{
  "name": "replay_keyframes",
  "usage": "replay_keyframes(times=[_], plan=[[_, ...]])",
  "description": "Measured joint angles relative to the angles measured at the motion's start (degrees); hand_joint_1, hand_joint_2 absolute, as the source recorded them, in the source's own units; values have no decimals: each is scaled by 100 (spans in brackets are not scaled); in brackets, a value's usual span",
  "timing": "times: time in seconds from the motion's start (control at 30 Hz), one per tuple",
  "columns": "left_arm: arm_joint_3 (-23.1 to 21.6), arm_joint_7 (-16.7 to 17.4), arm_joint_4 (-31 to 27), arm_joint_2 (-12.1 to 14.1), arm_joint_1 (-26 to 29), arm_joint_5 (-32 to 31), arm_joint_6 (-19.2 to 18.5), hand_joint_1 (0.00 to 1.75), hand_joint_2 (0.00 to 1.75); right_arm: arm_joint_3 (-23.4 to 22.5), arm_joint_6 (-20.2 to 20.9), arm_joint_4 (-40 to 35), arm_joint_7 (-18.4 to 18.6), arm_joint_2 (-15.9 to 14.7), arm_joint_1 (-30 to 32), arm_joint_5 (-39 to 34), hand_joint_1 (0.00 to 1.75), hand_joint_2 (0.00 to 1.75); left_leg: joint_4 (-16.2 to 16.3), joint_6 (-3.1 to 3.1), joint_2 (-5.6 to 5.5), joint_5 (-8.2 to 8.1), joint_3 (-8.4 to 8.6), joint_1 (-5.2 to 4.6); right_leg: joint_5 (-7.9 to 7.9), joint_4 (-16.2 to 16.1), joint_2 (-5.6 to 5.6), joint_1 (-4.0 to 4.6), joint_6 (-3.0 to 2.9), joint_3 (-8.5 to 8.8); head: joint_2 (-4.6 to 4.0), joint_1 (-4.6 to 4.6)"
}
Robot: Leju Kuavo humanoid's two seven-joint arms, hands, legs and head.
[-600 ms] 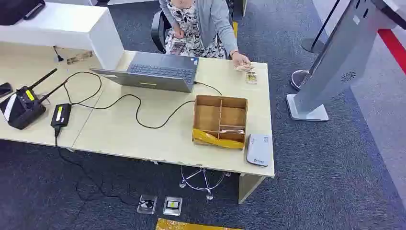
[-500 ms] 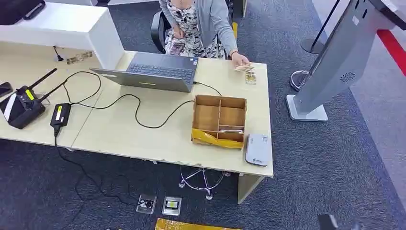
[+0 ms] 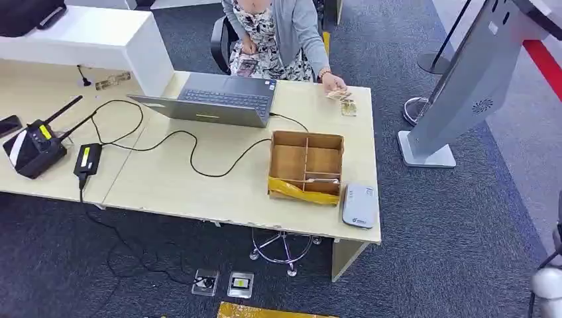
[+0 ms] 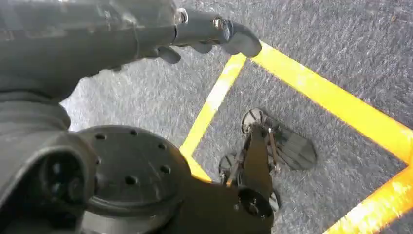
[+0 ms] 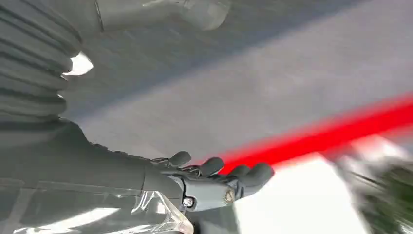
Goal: Pass the card to the sensor for recognition and then transmit it.
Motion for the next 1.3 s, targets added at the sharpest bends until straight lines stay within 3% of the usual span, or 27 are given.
replay_keyframes(times=[0.23,0.47,0.6,0.7,0.87,1.0,1.3], plan=[[-2,2,0,37,-10,-55,-15,0,0,724,889,-1370,4,-61,-692,1108,0,175,0,1,-32,19,-20,0,1,7,-39,1,-2,-14,0,-9],[-15,-122,0,68,-17,-122,-116,0,0,1920,-276,-1170,-105,-255,-2013,172,0,175,0,-1,-34,19,-32,1,1,11,-39,3,-2,-23,0,-9],[-33,-88,-2,83,-20,-142,-175,0,0,2888,-73,-799,-594,-238,-2669,-175,0,175,0,-1,-42,20,-44,1,1,13,-49,2,-2,-25,0,0],[-44,-85,-2,129,-30,-234,-291,0,0,3712,315,-512,-1015,-2,-3417,-307,0,175,1,-20,-35,32,-67,5,9,25,-35,6,-13,-68,0,-9],[-208,-144,-13,173,-43,-452,-391,0,0,4626,713,-218,-960,483,-3756,-23,0,175,3,-27,-67,37,-78,23,6,25,-65,25,-16,-72,0,-7],[-306,-114,-13,175,-107,-662,-411,0,0,4887,920,-5,-868,750,-3778,233,0,175,2,-27,-76,36,-84,24,3,25,-67,27,-20,-73,0,-4],[-435,258,-31,162,-337,-721,-398,0,0,5237,806,857,-1219,1371,-3783,524,0,175,4,-27,-70,37,-81,23,4,24,-63,26,-20,-73,0,-4]])
